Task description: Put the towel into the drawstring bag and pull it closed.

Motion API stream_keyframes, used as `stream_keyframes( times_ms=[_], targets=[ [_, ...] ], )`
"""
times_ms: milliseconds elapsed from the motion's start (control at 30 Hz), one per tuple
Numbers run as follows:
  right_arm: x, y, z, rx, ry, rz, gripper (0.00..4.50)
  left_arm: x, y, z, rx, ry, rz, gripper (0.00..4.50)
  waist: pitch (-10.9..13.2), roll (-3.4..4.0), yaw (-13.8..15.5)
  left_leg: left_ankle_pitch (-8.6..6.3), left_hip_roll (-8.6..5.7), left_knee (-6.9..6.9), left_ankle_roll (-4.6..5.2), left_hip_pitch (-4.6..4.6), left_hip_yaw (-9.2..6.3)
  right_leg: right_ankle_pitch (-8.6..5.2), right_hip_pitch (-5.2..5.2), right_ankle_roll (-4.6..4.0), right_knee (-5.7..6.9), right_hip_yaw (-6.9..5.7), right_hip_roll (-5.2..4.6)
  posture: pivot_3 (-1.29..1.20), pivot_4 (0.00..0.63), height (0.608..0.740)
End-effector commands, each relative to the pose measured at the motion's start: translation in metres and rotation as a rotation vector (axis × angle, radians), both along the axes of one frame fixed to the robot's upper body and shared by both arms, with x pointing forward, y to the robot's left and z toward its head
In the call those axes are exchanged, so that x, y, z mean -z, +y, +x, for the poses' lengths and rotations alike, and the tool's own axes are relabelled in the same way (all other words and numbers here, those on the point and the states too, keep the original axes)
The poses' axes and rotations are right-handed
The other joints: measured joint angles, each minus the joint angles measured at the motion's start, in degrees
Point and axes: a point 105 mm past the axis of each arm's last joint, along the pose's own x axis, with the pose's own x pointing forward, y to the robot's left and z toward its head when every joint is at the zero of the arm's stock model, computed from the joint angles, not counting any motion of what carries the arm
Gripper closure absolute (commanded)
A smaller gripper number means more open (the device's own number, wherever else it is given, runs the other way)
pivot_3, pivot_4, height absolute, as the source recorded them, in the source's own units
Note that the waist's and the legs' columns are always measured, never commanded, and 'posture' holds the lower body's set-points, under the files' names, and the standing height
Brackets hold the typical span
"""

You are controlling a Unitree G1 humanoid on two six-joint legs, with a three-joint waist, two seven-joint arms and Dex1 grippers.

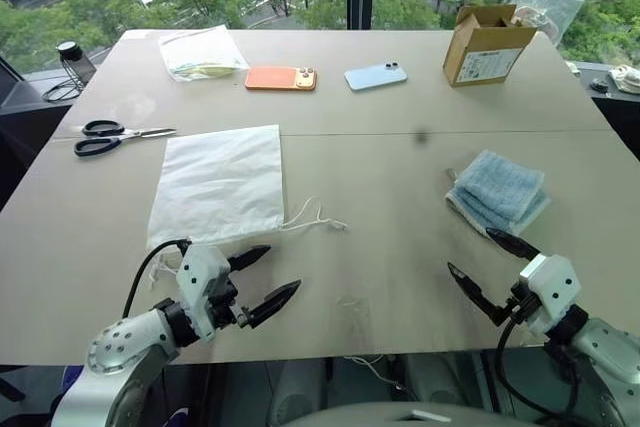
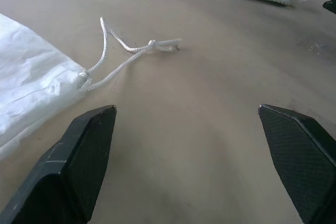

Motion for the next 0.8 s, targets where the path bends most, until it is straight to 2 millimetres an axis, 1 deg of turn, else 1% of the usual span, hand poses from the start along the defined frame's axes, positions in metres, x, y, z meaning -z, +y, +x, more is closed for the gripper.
stream_keyframes(
  times_ms=[33,67,133,200,300,400,500,533,600,667,700,800],
  targets=[
    [-0.022,0.017,0.004,-0.088,-0.098,0.024,0.00,-0.021,-0.008,0.015,-0.049,-0.133,0.021,0.03,0.01,0.01,0.01,0.00,-0.01,0.00,0.00,0.00,0.00,0.00,0.00,0.00,0.00,0.00,0.00,0.00,0.150,0.740],
    [-0.032,0.028,0.006,-0.153,-0.130,0.044,0.00,-0.031,-0.006,0.026,-0.112,-0.201,0.039,0.03,0.04,0.00,0.02,0.00,-0.07,0.00,0.00,0.02,-0.01,0.00,0.01,0.01,-0.02,0.00,-0.01,0.00,0.150,0.740],
    [-0.043,0.042,0.008,-0.240,-0.161,0.072,0.00,-0.044,-0.001,0.039,-0.214,-0.281,0.049,0.03,0.02,-0.03,0.00,0.01,-0.13,0.11,0.01,0.01,-0.10,0.02,0.03,0.03,0.05,-0.04,0.03,0.00,0.150,0.740],
    [-0.047,0.052,0.006,-0.312,-0.170,0.071,0.00,-0.052,0.001,0.043,-0.255,-0.325,0.058,0.03,0.00,-0.05,-0.01,0.02,-0.13,0.15,0.02,0.10,-0.14,0.02,0.11,0.04,0.13,-0.04,0.07,0.00,0.150,0.740],
    [-0.050,0.065,-0.002,-0.433,-0.171,0.053,0.00,-0.053,0.007,0.043,-0.302,-0.376,0.139,0.03,0.00,-0.05,-0.05,0.01,-0.15,-0.06,0.01,0.41,-0.06,0.00,0.34,0.01,0.10,0.05,0.07,0.00,0.150,0.740],
    [-0.048,0.071,-0.013,-0.537,-0.118,0.043,0.00,-0.049,0.020,0.037,-0.312,-0.473,0.352,0.03,0.01,-0.06,-0.09,0.00,-0.17,-0.16,0.00,0.42,-0.01,-0.01,0.33,-0.01,0.05,0.11,0.07,0.00,0.150,0.740],
    [-0.045,0.072,-0.022,-0.588,-0.070,0.036,0.00,-0.039,0.052,0.023,-0.368,-0.580,0.693,0.03,0.01,-0.07,-0.11,0.00,-0.18,-0.20,0.01,0.45,0.01,-0.03,0.33,-0.04,0.03,0.13,0.05,0.00,0.150,0.740],
    [-0.045,0.072,-0.023,-0.590,-0.064,0.035,0.00,-0.033,0.059,0.017,-0.355,-0.598,0.777,0.03,-0.01,-0.09,-0.13,0.00,-0.17,-0.25,0.01,0.49,0.06,-0.05,0.34,-0.05,0.01,0.16,0.04,0.00,0.150,0.740],
    [-0.043,0.072,-0.023,-0.588,-0.057,0.035,0.00,-0.019,0.070,0.007,-0.328,-0.602,0.867,0.03,0.00,-0.09,-0.03,0.00,-0.16,-0.33,0.01,0.55,0.11,-0.06,0.34,-0.06,-0.01,0.18,0.00,0.00,0.150,0.740],
    [-0.042,0.070,-0.023,-0.585,-0.053,0.031,0.00,-0.009,0.075,0.001,-0.306,-0.602,0.919,0.03,-0.05,-0.16,0.08,0.00,-0.15,-0.33,0.01,0.55,0.11,-0.06,0.34,-0.05,-0.02,0.15,-0.06,0.00,0.150,0.740],
    [-0.041,0.070,-0.022,-0.581,-0.052,0.028,0.00,-0.006,0.076,0.001,-0.299,-0.612,0.940,0.03,-0.04,-0.19,0.13,0.00,-0.12,-0.31,0.00,0.56,0.10,-0.07,0.34,-0.04,-0.03,0.12,-0.10,0.00,0.150,0.740],
    [-0.039,0.067,-0.020,-0.562,-0.049,0.028,0.00,-0.006,0.081,0.009,-0.318,-0.658,0.990,0.03,-0.04,-0.24,0.44,-0.01,0.00,-0.24,0.00,0.56,0.04,-0.07,0.35,-0.03,-0.03,0.02,-0.19,0.00,0.150,0.740]
  ],
)
